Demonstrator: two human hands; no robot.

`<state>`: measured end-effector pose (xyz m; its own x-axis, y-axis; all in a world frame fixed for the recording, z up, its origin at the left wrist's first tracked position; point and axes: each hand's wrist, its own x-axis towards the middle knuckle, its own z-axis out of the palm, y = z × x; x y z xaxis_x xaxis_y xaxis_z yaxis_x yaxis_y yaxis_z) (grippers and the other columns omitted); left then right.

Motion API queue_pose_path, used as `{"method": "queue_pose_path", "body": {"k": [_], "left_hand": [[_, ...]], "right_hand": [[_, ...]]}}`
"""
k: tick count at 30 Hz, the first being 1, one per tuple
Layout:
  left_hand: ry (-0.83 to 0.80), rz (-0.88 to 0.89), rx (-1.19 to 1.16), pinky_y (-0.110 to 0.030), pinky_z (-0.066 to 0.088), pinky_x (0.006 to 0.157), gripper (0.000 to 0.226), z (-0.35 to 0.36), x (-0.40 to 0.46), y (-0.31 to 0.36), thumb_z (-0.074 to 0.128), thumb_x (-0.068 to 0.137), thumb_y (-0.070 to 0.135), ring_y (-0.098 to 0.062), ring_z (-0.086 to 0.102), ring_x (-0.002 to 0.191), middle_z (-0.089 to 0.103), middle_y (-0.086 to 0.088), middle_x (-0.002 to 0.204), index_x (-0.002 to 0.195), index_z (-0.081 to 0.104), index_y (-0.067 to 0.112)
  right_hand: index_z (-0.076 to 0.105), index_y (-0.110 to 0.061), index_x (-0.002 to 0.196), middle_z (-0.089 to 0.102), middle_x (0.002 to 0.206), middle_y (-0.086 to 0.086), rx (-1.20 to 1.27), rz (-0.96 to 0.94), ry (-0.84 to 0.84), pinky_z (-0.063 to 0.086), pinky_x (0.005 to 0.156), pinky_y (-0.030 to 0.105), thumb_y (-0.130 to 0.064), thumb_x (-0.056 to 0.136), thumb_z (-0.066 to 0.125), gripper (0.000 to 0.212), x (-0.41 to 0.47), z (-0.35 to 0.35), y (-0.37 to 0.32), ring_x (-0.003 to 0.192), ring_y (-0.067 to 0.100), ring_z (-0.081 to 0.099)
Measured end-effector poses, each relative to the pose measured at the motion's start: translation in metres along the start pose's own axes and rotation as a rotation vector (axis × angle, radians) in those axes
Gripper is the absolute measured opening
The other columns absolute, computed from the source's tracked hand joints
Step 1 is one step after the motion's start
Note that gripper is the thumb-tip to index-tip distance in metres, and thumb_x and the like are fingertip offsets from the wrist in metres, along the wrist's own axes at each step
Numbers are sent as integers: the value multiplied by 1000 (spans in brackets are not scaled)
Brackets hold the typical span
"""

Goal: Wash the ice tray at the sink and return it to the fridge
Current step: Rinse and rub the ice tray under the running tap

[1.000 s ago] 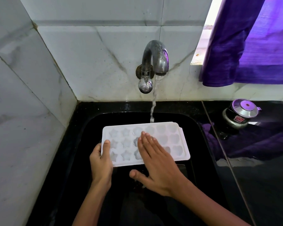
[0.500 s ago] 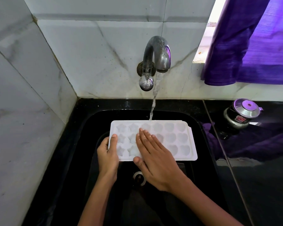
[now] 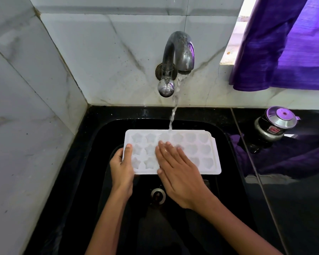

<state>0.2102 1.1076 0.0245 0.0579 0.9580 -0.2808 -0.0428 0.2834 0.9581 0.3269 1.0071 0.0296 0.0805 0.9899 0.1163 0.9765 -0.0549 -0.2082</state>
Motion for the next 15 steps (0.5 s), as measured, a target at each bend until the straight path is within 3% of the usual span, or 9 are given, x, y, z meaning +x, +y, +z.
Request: {"method": "queue_pose_path", "body": {"k": [4,7,11,15], "left_hand": [[5,-19,-10,-20,51,50,25,1,2,-1,50,96,30,-11,68,65,70,1,74,80,61,13],[-64,-33,2,-23,53,54,28,16,-4,-6,50,96,30,-10,67,64,70,2,70,79,62,11],[-51,-55,-42,-27,51,63,28,25,-3,-8,51,96,28,-13,62,69,67,-2,73,76,61,11],[-7,-102,-86,-32,55,65,28,17,7,-6,49,96,32,-19,67,75,70,-5,80,81,60,10]], "right_hand": [[-11,-17,147,-16,156,-1,36,149,-53,-16,115,30,-47,91,-3,64,6,-5,19,143,13,-22],[1,-12,149,-4,158,5,8,149,4,-11,117,34,-44,94,4,65,24,-5,15,145,19,-11],[16,-11,150,10,158,6,7,-47,-33,-5,119,35,-37,97,15,59,22,0,0,146,19,-2],[9,-23,151,3,158,-6,15,31,-57,-4,118,36,-41,97,8,57,7,-1,16,146,16,-9]]}}
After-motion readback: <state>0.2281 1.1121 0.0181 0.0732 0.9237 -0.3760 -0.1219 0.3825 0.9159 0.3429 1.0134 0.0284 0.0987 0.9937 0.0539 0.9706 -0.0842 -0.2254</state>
